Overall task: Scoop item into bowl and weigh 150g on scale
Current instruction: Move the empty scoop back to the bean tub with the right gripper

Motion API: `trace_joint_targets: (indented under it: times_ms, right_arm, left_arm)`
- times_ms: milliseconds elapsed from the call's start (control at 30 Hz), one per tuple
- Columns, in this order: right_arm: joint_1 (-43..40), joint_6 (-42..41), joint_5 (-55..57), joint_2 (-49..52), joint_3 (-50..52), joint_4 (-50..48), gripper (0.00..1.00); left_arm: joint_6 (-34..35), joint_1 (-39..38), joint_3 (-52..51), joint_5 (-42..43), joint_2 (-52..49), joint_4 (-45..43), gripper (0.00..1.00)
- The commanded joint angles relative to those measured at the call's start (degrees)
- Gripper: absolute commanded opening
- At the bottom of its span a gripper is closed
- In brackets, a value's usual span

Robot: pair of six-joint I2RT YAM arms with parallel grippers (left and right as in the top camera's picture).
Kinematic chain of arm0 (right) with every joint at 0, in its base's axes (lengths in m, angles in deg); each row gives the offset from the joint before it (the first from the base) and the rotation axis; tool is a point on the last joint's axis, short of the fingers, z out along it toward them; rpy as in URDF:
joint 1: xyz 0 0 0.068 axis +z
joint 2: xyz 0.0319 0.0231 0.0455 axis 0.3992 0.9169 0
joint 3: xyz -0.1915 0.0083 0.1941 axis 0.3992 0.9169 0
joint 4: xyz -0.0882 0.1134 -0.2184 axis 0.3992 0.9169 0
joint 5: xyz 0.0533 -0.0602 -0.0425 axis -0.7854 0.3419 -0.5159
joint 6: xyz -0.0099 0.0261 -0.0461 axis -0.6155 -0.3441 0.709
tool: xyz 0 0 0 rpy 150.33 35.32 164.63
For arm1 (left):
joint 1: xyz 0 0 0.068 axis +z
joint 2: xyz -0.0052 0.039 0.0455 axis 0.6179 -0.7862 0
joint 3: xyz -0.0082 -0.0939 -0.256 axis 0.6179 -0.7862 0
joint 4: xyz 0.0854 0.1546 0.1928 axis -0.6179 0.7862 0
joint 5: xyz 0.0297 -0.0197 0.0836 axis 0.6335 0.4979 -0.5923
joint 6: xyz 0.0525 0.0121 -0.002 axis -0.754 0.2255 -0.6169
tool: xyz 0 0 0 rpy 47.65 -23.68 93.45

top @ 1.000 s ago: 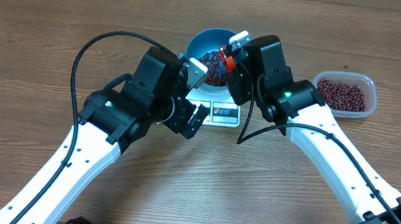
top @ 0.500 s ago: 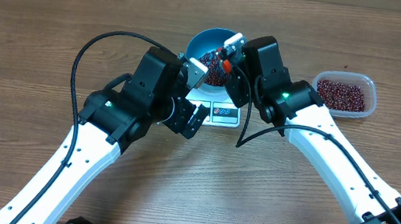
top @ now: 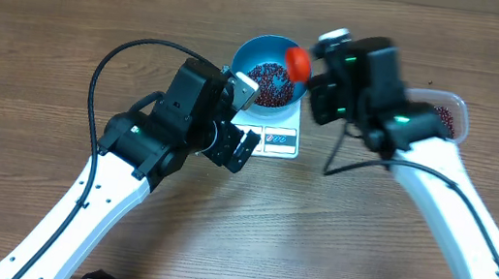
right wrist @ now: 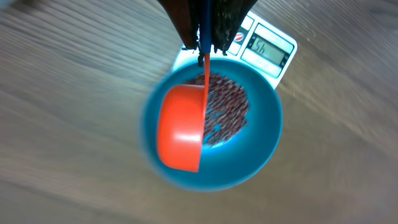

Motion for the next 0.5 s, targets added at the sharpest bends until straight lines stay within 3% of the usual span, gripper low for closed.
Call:
trace_joint_targets:
  times_ms: [0, 233, 467]
  right_arm:
    - [-6.6, -3.7, -4.5, -6.2, -2.5, 2.2, 0.04]
    - [-22.7, -4.8, -4.5, -8.0, -2.4, 13.5, 0.04]
    - [-27.0, -4.8, -2.9, -7.5, -2.3, 16.0, 0.04]
  left_arm:
    - [-1.2, 0.2, 0.1, 0.8, 0.4, 0.0, 1.0]
    - [-1.2, 0.2, 0.1, 0.8, 0.4, 0.0, 1.0]
    - [-1.2, 0.2, 0.1, 0.8, 0.4, 0.0, 1.0]
